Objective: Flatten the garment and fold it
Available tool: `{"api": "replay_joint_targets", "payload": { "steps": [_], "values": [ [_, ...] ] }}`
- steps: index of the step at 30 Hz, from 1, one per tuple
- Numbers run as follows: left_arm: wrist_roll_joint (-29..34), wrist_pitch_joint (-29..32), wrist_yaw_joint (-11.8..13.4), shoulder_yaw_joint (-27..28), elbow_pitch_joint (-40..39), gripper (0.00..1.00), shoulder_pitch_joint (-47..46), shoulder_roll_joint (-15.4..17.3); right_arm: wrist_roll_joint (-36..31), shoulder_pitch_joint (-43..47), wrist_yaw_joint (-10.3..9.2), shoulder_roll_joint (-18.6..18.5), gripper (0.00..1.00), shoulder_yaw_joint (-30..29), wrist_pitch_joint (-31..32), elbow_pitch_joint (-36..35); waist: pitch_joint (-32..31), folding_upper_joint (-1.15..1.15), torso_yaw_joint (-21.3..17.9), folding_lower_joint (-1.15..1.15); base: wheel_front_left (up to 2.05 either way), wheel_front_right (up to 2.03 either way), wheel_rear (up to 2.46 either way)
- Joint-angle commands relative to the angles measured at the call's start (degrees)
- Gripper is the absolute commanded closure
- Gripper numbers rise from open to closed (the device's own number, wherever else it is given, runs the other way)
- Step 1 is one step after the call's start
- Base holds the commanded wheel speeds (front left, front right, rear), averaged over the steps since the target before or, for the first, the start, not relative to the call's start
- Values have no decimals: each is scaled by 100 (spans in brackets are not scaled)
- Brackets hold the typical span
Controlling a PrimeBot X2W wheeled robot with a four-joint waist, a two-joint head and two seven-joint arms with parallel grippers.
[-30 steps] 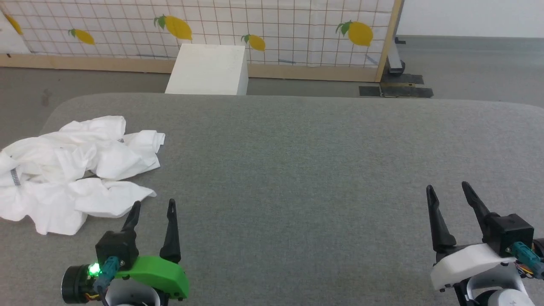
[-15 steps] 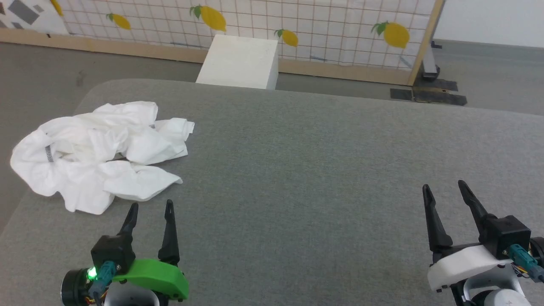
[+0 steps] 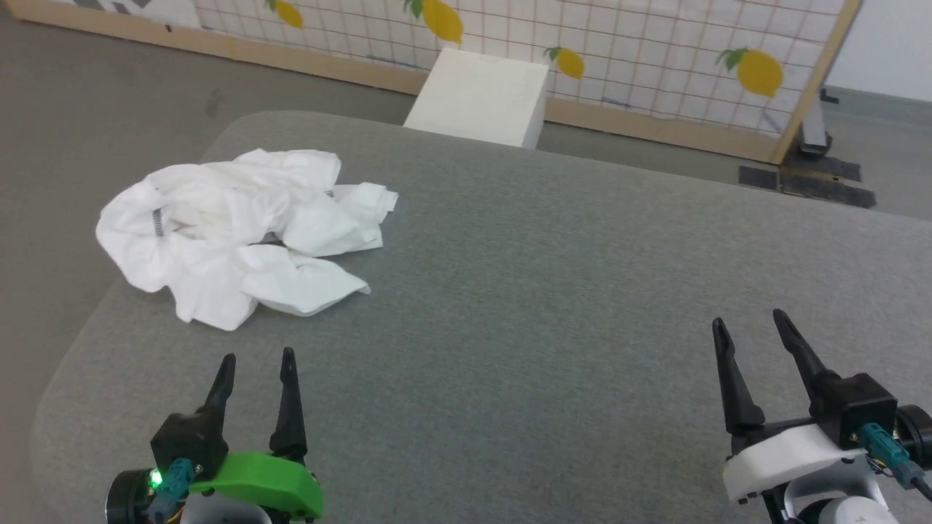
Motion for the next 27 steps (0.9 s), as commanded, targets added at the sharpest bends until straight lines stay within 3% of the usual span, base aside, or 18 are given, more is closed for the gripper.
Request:
{"api": "replay_joint_targets", "payload": {
  "steps": [1,13,27],
  "values": [
    [-35,-60,13,-2,30,0,93,-17,-29,-28,-6,7,0,12,-62,22,2,0,206,0,0,0,0],
    [-157,-203,-29,-5,81,0,235,-20,-15,1,-7,8,0,145,-206,100,-83,0,883,0,0,0,0],
    [-340,-367,-7,27,73,0,355,-23,-2,5,-8,10,0,215,-371,162,-98,0,1295,0,-4,-4,-4]
  ]
}}
